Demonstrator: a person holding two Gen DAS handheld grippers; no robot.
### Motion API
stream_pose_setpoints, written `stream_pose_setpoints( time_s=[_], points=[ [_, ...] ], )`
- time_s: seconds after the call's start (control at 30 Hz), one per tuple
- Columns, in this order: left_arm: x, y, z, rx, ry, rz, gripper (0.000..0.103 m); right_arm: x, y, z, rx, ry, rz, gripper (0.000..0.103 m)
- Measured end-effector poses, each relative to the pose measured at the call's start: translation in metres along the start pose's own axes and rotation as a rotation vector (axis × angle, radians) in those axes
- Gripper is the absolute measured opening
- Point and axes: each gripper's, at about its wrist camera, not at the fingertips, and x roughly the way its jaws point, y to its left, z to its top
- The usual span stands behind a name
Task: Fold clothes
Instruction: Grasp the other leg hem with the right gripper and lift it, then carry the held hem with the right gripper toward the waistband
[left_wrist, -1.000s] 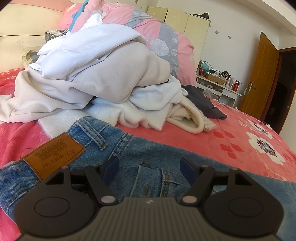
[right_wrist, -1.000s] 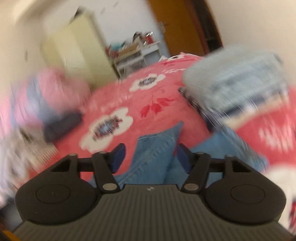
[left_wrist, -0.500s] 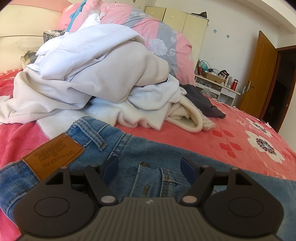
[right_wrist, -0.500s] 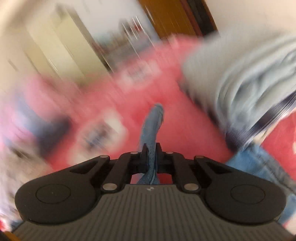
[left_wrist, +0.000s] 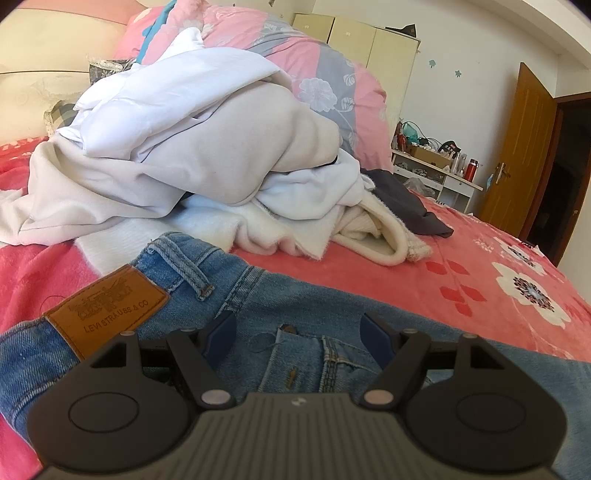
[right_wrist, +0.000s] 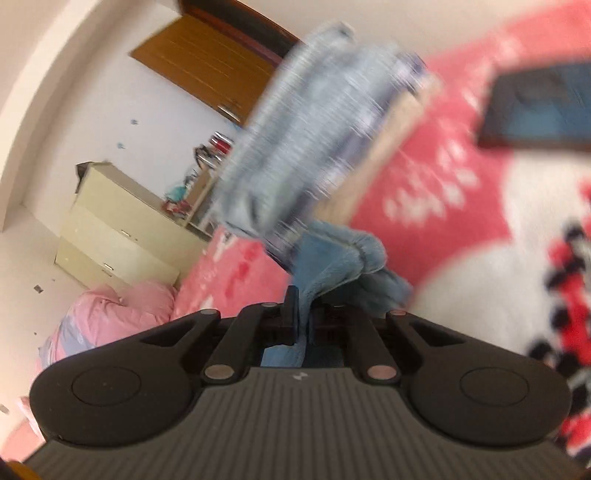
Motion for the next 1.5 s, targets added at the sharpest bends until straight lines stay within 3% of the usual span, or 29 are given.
stream_pose_setpoints(
  time_s=[0.07, 0.17, 0.23, 0.3, 0.43, 0.57, 0.63, 0.7, 0.77, 0.83, 0.93, 1.07, 1.17, 1.23, 1.33, 1.4, 1.43, 1.5],
  points=[
    [0.000, 0.000, 0.000, -0.001, -0.001, 0.000, 0.075, -0.002, 0.011, 0.002, -0.049, -0.014, -0.010, 0.003],
    [0.000, 0.000, 0.000, -0.001, 0.000, -0.002, 0.075, 0.013, 0.004, -0.001, -0.179, 0.075, -0.184, 0.004],
    [0.000, 0.000, 0.000, 0.002, 0.002, -0.004, 0.075, 0.005, -0.007, -0.001, -0.177, 0.071, -0.168, 0.006],
    [0.000, 0.000, 0.000, 0.003, 0.002, -0.005, 0.075, -0.014, -0.001, -0.001, -0.154, -0.003, -0.177, 0.011],
    [0.001, 0.000, 0.000, 0.000, 0.001, -0.006, 0.075, -0.044, 0.033, -0.014, -0.254, -0.151, -0.225, 0.015],
    [0.001, 0.000, 0.000, 0.000, 0.001, -0.005, 0.075, -0.020, 0.078, -0.038, -0.447, -0.017, -0.106, 0.015],
    [0.001, 0.001, 0.000, -0.001, 0.001, -0.006, 0.075, 0.007, 0.081, -0.047, -0.490, 0.066, -0.110, 0.016],
    [0.001, 0.001, 0.000, 0.000, 0.001, -0.006, 0.075, 0.040, 0.067, -0.039, -0.455, 0.108, -0.178, 0.013],
    [0.000, 0.001, 0.000, 0.001, 0.001, -0.006, 0.075, 0.037, 0.039, -0.022, -0.281, 0.053, -0.183, 0.009],
    [0.000, 0.001, 0.000, 0.001, 0.001, -0.006, 0.075, 0.023, 0.020, -0.005, -0.137, -0.048, -0.229, 0.012],
    [0.000, 0.001, 0.000, 0.000, 0.001, -0.006, 0.075, -0.020, 0.018, 0.006, -0.126, -0.189, -0.339, 0.016],
    [0.000, 0.001, 0.000, -0.002, 0.000, -0.006, 0.075, -0.080, 0.025, 0.003, -0.160, -0.252, -0.324, 0.016],
    [0.000, 0.001, 0.000, -0.004, -0.001, -0.005, 0.075, -0.087, 0.040, -0.004, -0.214, -0.217, -0.272, 0.017],
    [0.000, 0.001, 0.000, -0.004, -0.001, -0.004, 0.075, -0.065, 0.047, -0.002, -0.223, -0.120, -0.209, 0.017],
    [0.000, 0.001, 0.000, -0.005, -0.001, -0.004, 0.075, -0.024, 0.052, -0.018, -0.200, 0.094, -0.103, 0.017],
    [0.000, 0.001, 0.000, -0.005, -0.001, -0.004, 0.075, 0.004, 0.038, -0.022, -0.123, 0.159, -0.119, 0.016],
    [0.000, 0.001, 0.000, -0.005, 0.000, -0.005, 0.075, 0.012, 0.026, -0.019, -0.084, 0.135, -0.150, 0.012],
    [-0.001, 0.000, 0.000, -0.003, 0.000, -0.005, 0.075, 0.008, 0.000, -0.009, 0.047, -0.001, -0.152, 0.006]
  ],
)
